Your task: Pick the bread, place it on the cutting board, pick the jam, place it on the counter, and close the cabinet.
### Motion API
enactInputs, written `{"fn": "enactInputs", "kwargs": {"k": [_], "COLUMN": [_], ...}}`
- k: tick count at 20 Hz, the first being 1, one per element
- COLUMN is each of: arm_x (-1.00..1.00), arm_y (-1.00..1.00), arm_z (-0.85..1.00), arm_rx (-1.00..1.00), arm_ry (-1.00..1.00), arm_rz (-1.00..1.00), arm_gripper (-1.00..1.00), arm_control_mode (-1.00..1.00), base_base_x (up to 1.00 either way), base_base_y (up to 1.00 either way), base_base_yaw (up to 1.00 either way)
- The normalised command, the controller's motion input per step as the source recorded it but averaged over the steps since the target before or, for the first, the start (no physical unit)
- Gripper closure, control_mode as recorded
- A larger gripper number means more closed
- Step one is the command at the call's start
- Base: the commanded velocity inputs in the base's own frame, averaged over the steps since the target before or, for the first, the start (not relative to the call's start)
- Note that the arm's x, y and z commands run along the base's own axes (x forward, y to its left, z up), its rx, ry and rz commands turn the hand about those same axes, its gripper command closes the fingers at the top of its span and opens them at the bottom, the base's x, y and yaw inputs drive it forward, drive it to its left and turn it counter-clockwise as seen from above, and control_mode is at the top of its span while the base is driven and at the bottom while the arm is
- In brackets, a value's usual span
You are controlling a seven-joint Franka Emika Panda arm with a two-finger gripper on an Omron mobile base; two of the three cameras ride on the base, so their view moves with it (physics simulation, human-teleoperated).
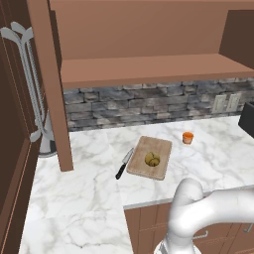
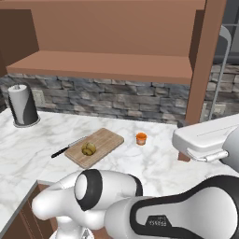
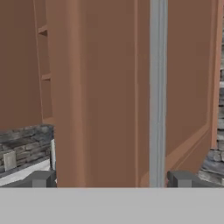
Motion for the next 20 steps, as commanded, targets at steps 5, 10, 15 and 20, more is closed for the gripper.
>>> {"fn": "enactInputs", "kwargs": {"k": [5, 10, 15, 20], "arm_x": [0.0, 0.0, 0.0, 0.0], "arm_y": [0.0, 0.0, 0.04, 0.04], "arm_z": [0.0, 0.0, 0.0, 0.0], "arm_rx": [0.0, 0.0, 0.0, 0.0], "arm_ry": [0.0, 0.0, 0.0, 0.0], "arm_rz": [0.07, 0.09, 0.1, 0.1], "arm_gripper": [-1.0, -1.0, -1.0, -1.0], "arm_control_mode": [-1.0, -1.0, -1.0, -1.0], "base_base_x": [0.0, 0.0, 0.0, 0.0], "base_base_y": [0.0, 0.0, 0.0, 0.0], "base_base_yaw": [0.0, 0.0, 0.0, 0.0]}}
